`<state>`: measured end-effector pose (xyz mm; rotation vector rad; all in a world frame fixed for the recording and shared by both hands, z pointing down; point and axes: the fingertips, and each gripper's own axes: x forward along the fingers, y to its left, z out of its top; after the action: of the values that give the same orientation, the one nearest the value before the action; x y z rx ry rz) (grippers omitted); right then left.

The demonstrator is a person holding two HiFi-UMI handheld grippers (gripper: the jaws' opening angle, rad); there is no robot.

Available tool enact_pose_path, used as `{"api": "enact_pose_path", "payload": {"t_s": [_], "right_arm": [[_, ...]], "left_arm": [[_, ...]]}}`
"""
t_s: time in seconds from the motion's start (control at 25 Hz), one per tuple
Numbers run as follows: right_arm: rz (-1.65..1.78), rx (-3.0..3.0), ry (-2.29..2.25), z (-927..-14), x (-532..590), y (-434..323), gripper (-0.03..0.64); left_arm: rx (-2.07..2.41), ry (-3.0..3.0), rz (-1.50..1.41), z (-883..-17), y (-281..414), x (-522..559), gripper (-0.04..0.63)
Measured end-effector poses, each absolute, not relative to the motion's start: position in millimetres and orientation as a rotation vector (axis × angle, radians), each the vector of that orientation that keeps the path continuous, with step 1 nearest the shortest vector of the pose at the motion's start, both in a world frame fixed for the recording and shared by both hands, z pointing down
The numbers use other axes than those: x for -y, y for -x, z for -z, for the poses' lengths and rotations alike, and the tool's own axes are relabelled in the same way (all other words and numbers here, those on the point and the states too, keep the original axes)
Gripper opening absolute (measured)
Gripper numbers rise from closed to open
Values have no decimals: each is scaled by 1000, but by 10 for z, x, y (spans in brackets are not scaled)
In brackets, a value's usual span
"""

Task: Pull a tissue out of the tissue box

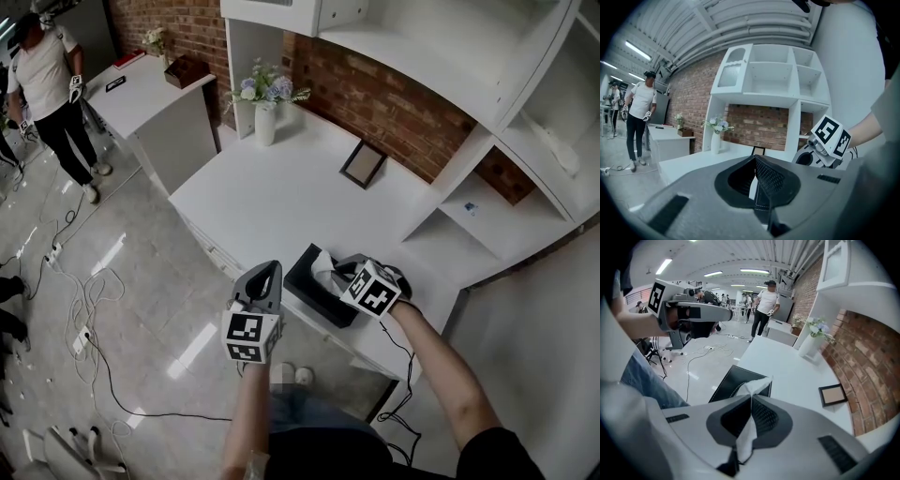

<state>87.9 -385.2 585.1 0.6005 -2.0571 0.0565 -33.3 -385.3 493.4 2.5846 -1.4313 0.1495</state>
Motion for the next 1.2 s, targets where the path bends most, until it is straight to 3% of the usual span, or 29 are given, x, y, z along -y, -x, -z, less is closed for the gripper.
{"api": "enact_pose_path", "payload": {"t_s": [0.76, 1.2], "right_arm": [[1, 2128, -815, -5123, 3857, -1117, 0], [-17, 2442, -1321, -4335, 3790, -1406, 0]], "left_arm": [[1372, -2660, -120, -4687, 96, 3903, 8], [1356, -2704, -107, -4549, -8, 3942, 7]]}}
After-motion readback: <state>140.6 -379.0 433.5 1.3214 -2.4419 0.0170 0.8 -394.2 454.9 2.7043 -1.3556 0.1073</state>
